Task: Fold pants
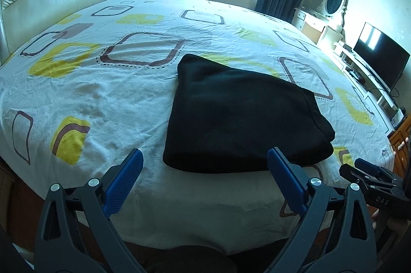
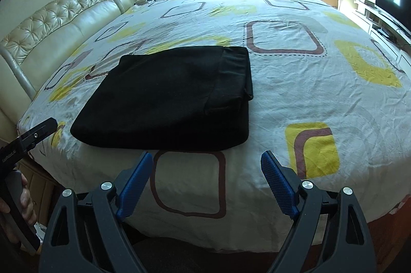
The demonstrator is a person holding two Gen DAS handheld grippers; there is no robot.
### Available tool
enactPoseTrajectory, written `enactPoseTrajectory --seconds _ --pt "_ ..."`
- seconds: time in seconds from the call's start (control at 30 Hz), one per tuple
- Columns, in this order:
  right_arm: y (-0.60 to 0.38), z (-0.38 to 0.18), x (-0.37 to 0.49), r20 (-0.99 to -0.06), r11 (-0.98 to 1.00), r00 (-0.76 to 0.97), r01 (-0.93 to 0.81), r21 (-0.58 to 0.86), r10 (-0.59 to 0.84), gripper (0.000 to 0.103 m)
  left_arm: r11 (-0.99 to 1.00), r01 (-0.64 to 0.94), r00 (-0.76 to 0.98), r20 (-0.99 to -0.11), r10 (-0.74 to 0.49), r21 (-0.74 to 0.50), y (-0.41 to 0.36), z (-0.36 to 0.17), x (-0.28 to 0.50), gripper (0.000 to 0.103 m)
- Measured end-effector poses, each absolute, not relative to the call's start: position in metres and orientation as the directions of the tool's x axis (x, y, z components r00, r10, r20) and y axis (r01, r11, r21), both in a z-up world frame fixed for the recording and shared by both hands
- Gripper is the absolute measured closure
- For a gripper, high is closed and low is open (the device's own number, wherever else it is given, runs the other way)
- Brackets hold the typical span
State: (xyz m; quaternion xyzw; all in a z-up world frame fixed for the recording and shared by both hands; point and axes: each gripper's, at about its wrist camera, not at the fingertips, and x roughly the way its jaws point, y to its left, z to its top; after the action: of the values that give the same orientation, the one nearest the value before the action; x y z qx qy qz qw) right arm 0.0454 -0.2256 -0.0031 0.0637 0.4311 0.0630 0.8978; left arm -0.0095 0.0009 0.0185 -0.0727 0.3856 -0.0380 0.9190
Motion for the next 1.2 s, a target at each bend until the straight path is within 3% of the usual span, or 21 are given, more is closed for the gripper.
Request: enactPoseTrajectory --seconds 1.2 --pt "-0.239 -0.009 0.048 -0.769 0.969 0.609 -0.001 0.246 0.196 0.018 0.995 0.003 0.668 -0.740 -0.077 -0.101 -0.011 0.008 -0.010 0.006"
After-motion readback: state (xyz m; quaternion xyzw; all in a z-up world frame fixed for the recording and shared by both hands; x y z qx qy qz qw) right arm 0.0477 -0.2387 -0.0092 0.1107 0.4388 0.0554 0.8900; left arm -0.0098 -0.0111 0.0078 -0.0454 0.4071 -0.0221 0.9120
